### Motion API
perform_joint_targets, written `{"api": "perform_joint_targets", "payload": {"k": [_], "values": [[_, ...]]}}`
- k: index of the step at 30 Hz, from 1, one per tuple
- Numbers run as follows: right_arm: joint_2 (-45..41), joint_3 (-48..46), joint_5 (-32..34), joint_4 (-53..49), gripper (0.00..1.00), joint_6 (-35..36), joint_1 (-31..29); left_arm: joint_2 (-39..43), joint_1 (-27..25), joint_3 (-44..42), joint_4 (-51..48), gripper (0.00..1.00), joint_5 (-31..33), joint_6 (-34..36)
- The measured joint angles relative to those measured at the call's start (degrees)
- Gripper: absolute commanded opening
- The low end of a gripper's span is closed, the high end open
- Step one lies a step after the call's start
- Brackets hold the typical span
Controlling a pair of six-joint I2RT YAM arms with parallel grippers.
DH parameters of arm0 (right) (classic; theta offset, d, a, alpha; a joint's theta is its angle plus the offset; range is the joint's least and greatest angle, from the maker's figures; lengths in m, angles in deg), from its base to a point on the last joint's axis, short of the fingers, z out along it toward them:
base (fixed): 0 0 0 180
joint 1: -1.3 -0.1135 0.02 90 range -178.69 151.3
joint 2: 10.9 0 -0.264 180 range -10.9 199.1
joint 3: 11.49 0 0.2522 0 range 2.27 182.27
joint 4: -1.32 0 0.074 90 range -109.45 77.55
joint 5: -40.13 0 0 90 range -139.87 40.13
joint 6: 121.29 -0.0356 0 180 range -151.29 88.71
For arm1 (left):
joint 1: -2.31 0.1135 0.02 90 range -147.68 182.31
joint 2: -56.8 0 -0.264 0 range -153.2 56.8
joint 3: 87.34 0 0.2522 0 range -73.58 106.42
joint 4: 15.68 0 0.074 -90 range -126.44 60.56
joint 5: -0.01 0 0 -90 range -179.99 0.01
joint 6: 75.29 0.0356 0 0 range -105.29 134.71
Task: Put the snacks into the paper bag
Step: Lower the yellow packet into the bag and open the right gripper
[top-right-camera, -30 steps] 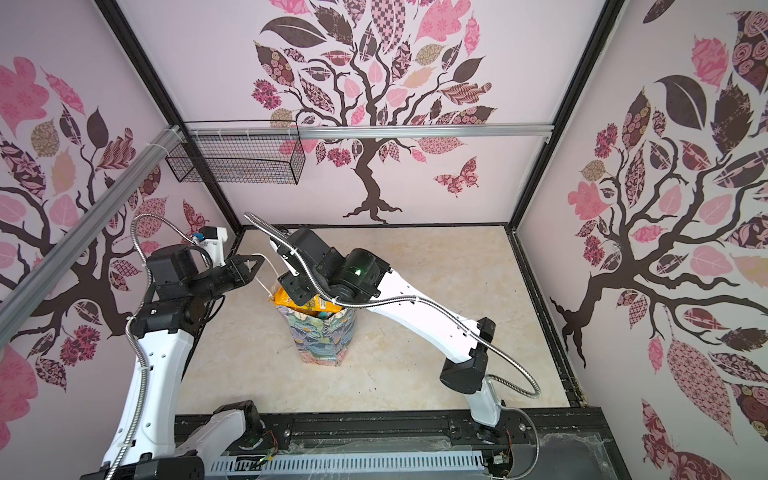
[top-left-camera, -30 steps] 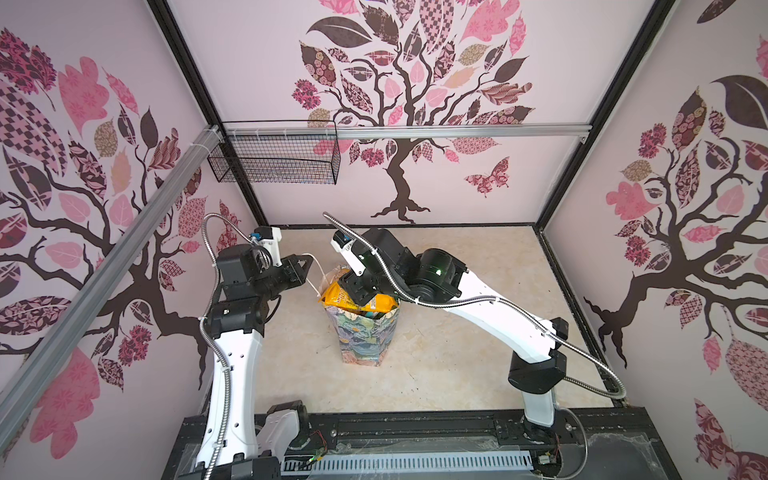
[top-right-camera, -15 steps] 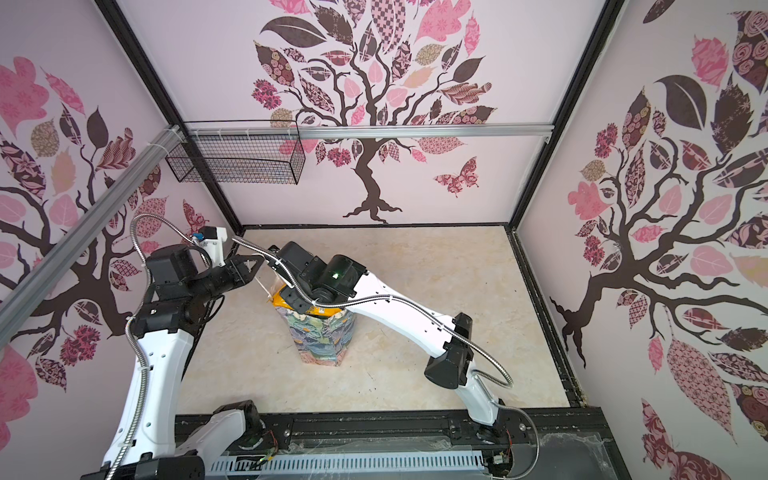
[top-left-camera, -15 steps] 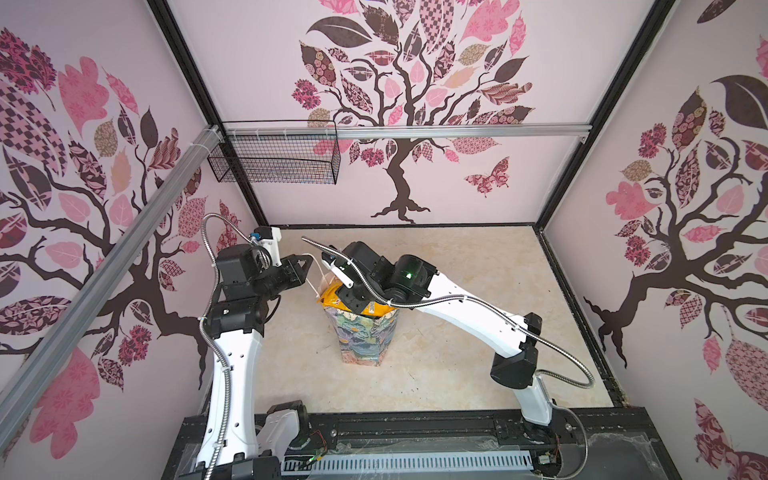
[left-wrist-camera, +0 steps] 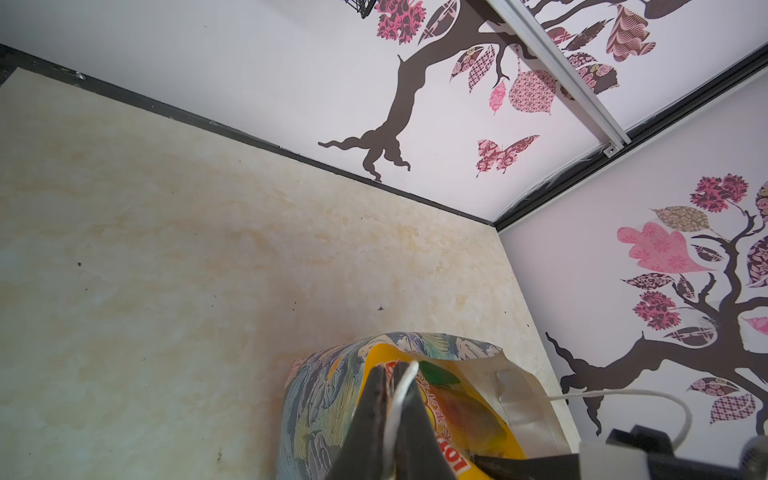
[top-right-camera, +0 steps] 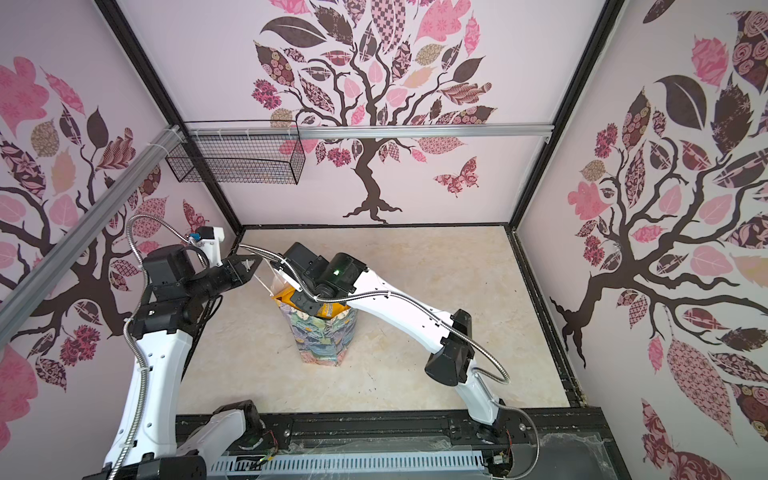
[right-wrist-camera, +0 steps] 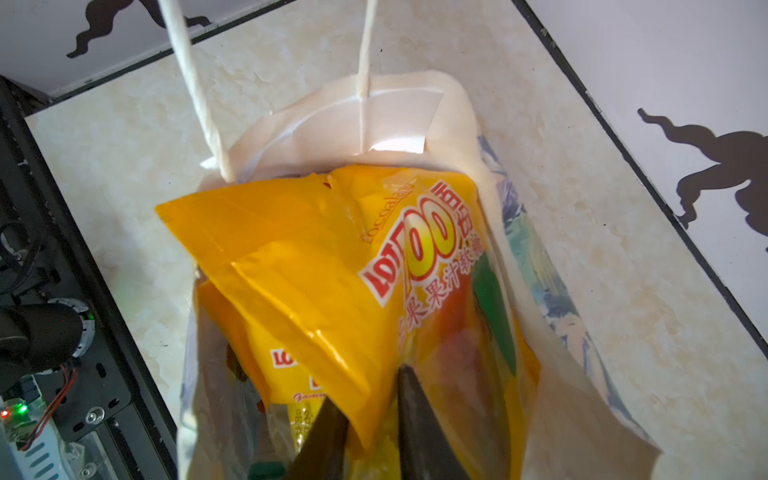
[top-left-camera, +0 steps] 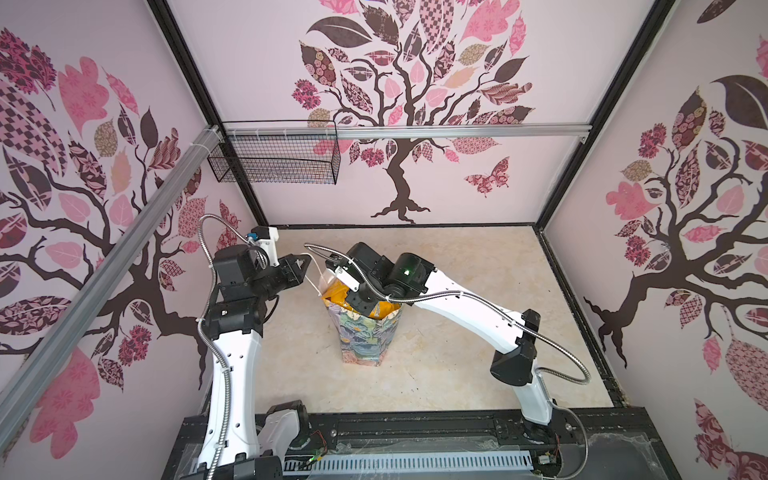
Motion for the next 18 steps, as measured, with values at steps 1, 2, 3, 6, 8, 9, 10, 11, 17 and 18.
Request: {"api": "perform_joint_targets", "payload": {"k": [1, 2, 3, 6, 8, 9, 10, 11, 17, 18], "values": [[0.0, 0.0, -0.6, -0.3, 0.27, 0.4, 0.0, 0.0, 0.1, -0.2, 0.2, 0.10, -0.2, -0.2], [0.0, 0.0, -1.1, -0.6, 0.29, 0.9, 0.1, 0.0, 0.3, -0.2, 0.3, 0.10, -0.5, -0.2], [0.0, -0.1, -1.5, -0.9, 0.31, 1.1, 0.2, 0.0, 0.4, -0.3, 0.4, 0.10, -0.8, -0.3], [0.0, -0.2, -2.5, -1.9, 0.37, 1.9, 0.3, 0.0, 0.5, -0.4, 0.7, 0.10, -1.7, -0.4], [0.0, 0.1, -2.6, -2.8, 0.38, 2.3, 0.3, 0.0, 0.5, -0.5, 0.8, 0.10, -2.2, -0.4], [0.0, 0.3, -2.6, -3.4, 0.37, 2.4, 0.3, 0.0, 0.5, -0.5, 0.8, 0.11, -2.4, -0.4], [0.0, 0.6, -2.4, -3.7, 0.36, 2.5, 0.3, 0.0, 0.5, -0.5, 0.9, 0.11, -2.5, -0.4], [0.0, 1.2, -2.1, -4.2, 0.36, 2.4, 0.3, 0.0, 0.5, -0.5, 1.0, 0.11, -2.6, -0.4], [-0.7, 5.2, -4.1, -2.3, 0.38, 0.8, 0.3, 0.0, 0.5, -0.6, 1.4, 0.11, -3.2, -0.4], [-1.1, 4.7, -4.5, -0.6, 0.38, 0.3, 0.3, 0.0, 0.5, -0.6, 1.5, 0.11, -3.3, -0.4]]}}
